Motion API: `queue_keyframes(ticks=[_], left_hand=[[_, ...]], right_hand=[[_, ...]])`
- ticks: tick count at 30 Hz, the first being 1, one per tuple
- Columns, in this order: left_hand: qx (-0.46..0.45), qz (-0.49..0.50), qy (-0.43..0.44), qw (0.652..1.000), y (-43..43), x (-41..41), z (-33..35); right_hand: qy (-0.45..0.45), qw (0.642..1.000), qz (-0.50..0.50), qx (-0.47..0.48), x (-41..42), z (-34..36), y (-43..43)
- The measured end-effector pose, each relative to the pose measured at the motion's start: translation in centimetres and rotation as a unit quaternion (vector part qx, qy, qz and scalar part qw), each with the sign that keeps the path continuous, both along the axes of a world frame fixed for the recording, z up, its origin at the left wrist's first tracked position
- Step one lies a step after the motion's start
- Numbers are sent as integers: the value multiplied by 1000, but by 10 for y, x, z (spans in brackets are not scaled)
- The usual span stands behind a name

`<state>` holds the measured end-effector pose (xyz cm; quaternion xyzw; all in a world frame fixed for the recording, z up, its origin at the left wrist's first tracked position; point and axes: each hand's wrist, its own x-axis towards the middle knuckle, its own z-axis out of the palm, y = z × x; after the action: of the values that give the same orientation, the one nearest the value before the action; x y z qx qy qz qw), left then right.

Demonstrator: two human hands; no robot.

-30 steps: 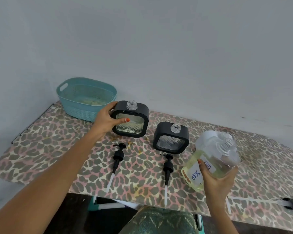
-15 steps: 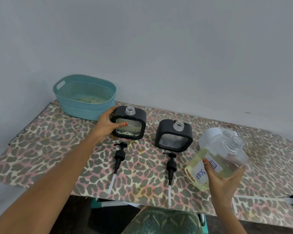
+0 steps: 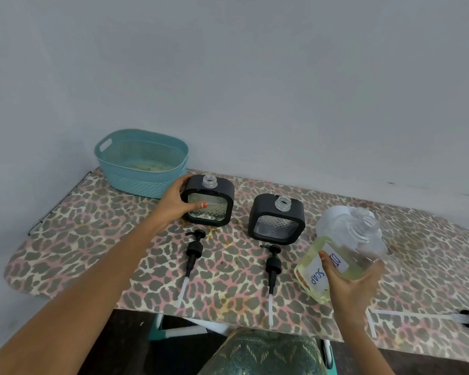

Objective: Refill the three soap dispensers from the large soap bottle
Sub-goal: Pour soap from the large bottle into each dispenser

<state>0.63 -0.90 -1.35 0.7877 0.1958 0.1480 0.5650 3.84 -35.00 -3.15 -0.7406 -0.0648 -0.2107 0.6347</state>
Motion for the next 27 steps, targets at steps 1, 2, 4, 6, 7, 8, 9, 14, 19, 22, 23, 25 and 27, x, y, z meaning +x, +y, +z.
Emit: queue_keyframes(ticks=[1,2,4,6,7,8,9,14,19,22,23,25,27], left_hand=[[10,3,-7,1000,0,-2,2],[24,11,-16,1000,0,-3,4],[49,29,-38,998,0,-6,9],[65,41,-74,994,-5,-9,18],[68,45,-95,992,-9,-11,23],[70,47,-117,989,-15,-11,30],[70,46,-138,987,-23,-12,36],[38,-28,-163,986,-63,0,53],[1,-110,-112,988,-102,24,39],[3,-145,-68,987,-118,38,24],[3,-152,-54,987,-122,43,20],[4,-151,-31,988,-127,48,12],[0,-139,-13,990,-129,51,5]], right_hand=[[2,1000,4,1,-1,1,0],[6,1000,7,1,0,1,-1],[21,1000,8,9,0,1,-1],[35,999,9,11,-1,1,-1],[36,999,11,9,-1,2,-1],[35,999,12,9,-1,2,-1],[34,999,13,9,-2,3,-1],[37,999,15,12,-1,2,-2],[40,999,20,14,-2,2,-2],[43,999,21,20,-2,2,-2],[43,999,20,19,-2,1,-2],[38,999,20,17,0,0,-2],[39,999,26,25,1,-1,-3]])
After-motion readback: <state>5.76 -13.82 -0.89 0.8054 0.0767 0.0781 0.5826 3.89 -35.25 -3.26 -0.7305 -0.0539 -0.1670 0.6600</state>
